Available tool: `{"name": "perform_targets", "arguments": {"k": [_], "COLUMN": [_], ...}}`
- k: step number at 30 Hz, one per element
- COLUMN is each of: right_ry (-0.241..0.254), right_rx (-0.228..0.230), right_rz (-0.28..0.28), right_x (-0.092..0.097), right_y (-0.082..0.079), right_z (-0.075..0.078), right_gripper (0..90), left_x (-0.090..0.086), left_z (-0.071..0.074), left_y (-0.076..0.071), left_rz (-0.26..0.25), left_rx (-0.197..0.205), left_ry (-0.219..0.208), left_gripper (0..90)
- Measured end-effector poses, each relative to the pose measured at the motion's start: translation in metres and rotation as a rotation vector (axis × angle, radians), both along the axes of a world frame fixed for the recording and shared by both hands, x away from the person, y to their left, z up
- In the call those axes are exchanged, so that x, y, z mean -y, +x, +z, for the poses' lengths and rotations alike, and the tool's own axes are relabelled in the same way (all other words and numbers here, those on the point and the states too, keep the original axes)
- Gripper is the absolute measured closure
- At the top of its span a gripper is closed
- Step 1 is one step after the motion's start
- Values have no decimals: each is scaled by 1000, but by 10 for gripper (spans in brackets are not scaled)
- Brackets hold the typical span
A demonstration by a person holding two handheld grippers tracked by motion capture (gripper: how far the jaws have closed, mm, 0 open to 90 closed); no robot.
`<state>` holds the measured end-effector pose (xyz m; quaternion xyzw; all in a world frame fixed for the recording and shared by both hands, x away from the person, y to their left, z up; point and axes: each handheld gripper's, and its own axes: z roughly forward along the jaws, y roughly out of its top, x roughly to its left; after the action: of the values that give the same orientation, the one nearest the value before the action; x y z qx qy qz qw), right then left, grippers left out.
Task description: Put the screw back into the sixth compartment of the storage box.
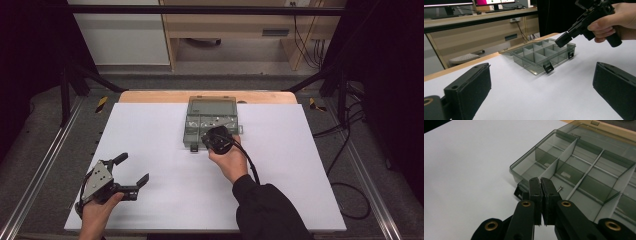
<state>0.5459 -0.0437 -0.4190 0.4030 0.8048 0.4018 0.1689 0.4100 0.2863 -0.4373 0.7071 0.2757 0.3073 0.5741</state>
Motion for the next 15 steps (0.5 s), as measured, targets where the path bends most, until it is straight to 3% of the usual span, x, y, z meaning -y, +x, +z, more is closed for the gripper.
{"name": "perform_targets", "arguments": {"k": [7,9,11,15], "right_ry": [-14,-17,-19,-5], "right_rx": [25,14,6,10], "right_rz": [-28,-43,-68,-76], "right_x": [-4,-4,-3,0], "right_y": [17,21,24,24], "right_z": [-7,-9,-13,-13], "right_gripper": [879,871,777,717], "left_x": [0,0,-1,0], "left_z": [0,0,0,0], "left_y": [0,0,0,0], "left_rz": [0,-1,-1,-2], "left_rx": [0,0,-1,-2], "left_ry": [-4,-4,-7,-14], "left_gripper": [16,16,16,16]}}
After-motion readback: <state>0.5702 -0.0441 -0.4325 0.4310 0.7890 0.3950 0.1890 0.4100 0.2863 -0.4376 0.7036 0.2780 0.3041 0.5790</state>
